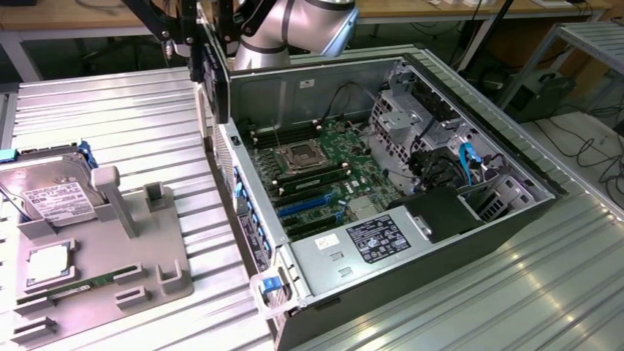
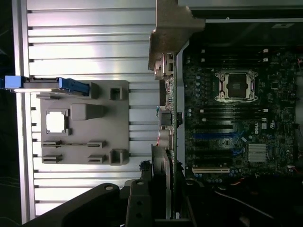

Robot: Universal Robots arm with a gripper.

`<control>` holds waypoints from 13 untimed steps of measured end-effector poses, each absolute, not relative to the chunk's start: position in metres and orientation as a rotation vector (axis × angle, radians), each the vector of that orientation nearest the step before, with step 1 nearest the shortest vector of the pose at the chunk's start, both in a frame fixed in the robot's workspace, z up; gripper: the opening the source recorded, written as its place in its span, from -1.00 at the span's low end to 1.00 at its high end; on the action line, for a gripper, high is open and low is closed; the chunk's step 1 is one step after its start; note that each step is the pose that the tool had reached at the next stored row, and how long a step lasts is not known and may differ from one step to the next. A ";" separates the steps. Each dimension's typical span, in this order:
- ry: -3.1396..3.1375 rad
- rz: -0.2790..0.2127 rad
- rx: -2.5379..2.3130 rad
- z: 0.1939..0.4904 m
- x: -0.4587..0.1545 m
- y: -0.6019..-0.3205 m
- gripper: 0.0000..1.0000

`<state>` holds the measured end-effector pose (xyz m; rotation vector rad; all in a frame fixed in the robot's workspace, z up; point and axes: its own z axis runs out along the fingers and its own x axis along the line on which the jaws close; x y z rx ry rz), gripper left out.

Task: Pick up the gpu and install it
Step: 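Pick up the gpu and move the gpu toward the slot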

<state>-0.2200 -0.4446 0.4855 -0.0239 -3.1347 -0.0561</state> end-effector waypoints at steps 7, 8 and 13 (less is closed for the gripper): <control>-3.135 -0.056 -0.024 0.485 -0.216 -0.445 -0.44; -3.135 -0.056 -0.024 0.485 -0.216 -0.445 -0.44; -3.135 -0.056 -0.024 0.485 -0.213 -0.445 -0.44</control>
